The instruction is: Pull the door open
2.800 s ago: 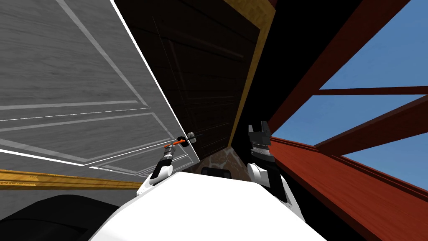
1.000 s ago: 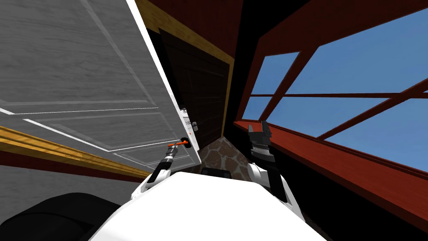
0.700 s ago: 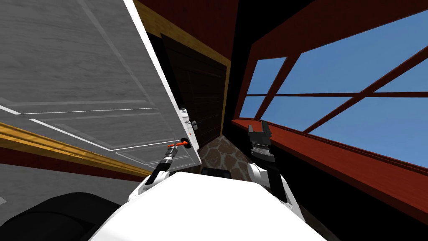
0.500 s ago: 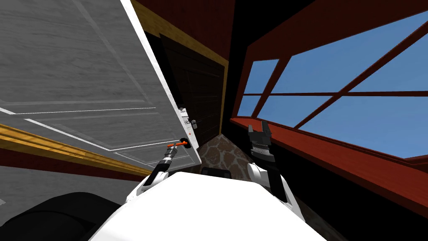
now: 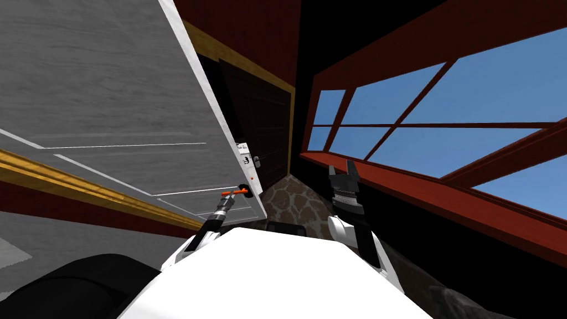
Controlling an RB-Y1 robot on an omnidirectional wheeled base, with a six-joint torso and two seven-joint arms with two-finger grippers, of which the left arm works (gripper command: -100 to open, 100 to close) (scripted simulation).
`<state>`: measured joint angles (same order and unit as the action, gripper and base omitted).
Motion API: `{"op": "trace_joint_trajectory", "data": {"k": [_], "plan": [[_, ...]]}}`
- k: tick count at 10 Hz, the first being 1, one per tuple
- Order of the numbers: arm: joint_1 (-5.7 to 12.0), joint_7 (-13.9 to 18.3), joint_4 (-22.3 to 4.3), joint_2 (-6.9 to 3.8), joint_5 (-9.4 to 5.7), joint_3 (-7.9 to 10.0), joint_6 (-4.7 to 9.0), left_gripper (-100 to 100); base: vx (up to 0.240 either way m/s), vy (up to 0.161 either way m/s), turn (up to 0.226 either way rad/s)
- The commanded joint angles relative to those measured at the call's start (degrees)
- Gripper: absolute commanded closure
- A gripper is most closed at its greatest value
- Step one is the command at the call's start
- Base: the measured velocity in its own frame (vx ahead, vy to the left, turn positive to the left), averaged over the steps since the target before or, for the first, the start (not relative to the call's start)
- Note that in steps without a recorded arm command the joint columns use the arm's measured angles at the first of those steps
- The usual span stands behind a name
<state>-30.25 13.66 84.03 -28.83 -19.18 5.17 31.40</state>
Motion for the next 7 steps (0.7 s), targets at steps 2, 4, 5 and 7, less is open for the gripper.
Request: {"op": "trace_joint_trajectory", "data": {"k": [2, 4, 5, 7], "plan": [[-0.72, 0.7, -0.3, -0.71, 0.08, -0.72, 1.02, 100, -0.135, 0.021, -0.079], [-1.44, 1.6, -0.5, -1.87, 0.15, -1.56, 2.59, 100, -0.226, 0.052, -0.164], [-1.76, 2.0, -0.7, -2.39, 0.18, -1.94, 3.30, 100, -0.242, 0.052, -0.185], [-2.54, 3.1, -0.9, -3.65, 0.26, -2.85, 5.01, 100, -0.259, 0.035, -0.170]]}}
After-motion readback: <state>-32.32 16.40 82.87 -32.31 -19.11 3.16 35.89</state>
